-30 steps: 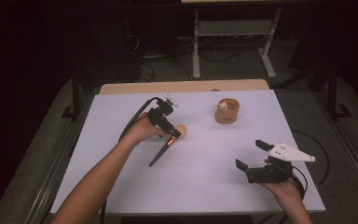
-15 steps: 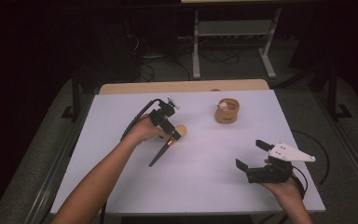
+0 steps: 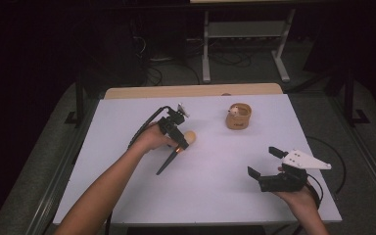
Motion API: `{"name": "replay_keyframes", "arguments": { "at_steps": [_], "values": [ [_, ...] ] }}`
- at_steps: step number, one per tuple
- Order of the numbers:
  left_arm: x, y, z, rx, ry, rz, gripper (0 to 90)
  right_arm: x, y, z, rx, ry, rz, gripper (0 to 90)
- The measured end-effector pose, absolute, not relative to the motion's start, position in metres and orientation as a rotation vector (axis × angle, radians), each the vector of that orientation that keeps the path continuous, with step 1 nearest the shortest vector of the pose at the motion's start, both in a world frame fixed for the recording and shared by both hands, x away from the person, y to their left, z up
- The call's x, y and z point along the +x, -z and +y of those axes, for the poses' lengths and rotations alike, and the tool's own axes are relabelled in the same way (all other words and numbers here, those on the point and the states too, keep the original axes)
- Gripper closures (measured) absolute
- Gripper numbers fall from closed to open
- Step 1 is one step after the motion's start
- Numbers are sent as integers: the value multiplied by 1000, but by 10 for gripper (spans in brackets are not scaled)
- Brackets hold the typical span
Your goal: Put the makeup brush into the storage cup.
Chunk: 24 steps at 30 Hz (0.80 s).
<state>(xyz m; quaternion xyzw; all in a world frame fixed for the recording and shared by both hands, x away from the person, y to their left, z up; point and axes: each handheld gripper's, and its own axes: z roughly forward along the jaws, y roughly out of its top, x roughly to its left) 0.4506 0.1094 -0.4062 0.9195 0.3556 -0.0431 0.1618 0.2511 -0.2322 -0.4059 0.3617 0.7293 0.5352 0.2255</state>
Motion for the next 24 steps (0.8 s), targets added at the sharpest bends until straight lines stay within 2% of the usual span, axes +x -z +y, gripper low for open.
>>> {"name": "replay_keyframes", "arguments": {
  "at_steps": [24],
  "values": [
    [448, 410, 105, 2685, 118, 1048, 545, 252, 406, -232, 998, -1472, 2013, 0]
  ]
}}
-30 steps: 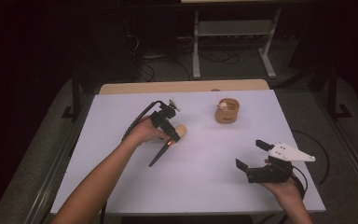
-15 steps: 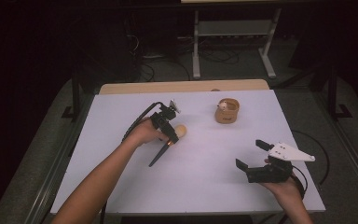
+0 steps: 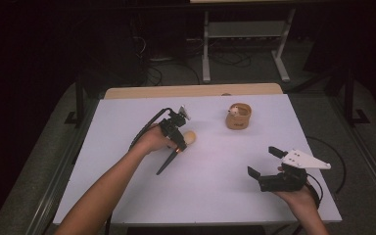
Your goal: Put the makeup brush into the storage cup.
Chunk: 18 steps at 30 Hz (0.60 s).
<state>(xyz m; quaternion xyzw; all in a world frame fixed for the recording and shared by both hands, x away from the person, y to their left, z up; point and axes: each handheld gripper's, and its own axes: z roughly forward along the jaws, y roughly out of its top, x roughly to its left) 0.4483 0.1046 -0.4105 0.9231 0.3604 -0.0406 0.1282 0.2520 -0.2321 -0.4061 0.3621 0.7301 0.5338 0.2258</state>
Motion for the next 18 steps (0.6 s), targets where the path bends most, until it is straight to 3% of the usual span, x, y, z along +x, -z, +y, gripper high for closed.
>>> {"name": "replay_keyframes", "arguments": {
  "at_steps": [18],
  "values": [
    [447, 414, 99, 2702, 116, 1080, 606, 252, 405, -234, 1003, -1473, 2008, 0]
  ]
}}
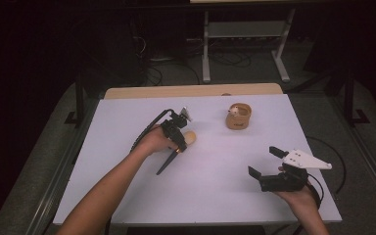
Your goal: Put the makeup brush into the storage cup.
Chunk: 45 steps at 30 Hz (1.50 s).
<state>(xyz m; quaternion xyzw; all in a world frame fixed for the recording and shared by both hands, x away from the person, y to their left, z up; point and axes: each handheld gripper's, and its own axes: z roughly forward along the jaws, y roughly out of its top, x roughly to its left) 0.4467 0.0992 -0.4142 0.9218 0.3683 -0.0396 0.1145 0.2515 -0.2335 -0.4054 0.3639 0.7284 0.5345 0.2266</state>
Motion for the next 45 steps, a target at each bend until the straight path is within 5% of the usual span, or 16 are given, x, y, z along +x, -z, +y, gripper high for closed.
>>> {"name": "replay_keyframes", "arguments": {
  "at_steps": [27, 45],
  "values": [
    [447, 407, 104, 2671, 164, 1084, 630, 251, 406, -233, 1010, -1477, 2008, 0],
    [441, 386, 135, 2440, 178, 1016, 631, 252, 406, -233, 1019, -1482, 2007, 0]
  ]
}}
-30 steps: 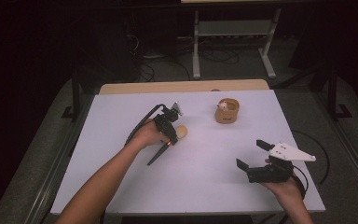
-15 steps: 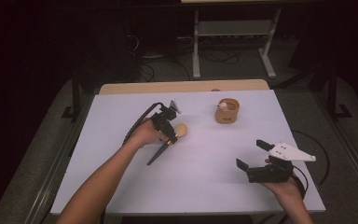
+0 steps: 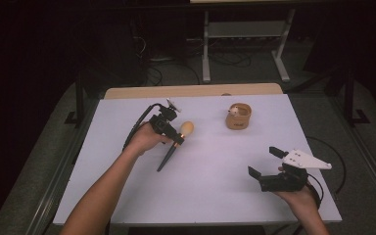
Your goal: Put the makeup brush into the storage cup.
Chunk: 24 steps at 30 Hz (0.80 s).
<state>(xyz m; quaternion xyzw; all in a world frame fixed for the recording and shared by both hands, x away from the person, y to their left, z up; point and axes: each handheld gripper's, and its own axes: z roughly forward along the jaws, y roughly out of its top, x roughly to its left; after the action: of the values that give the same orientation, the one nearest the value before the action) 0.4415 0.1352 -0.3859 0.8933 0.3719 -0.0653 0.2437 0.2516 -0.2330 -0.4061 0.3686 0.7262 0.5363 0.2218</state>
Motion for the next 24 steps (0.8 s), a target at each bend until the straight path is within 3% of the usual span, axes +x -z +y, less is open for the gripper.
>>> {"name": "replay_keyframes", "arguments": {
  "at_steps": [24],
  "values": [
    [402, 355, 167, 2168, 62, 786, 632, 251, 406, -233, 1017, -1483, 2006, 0]
  ]
}}
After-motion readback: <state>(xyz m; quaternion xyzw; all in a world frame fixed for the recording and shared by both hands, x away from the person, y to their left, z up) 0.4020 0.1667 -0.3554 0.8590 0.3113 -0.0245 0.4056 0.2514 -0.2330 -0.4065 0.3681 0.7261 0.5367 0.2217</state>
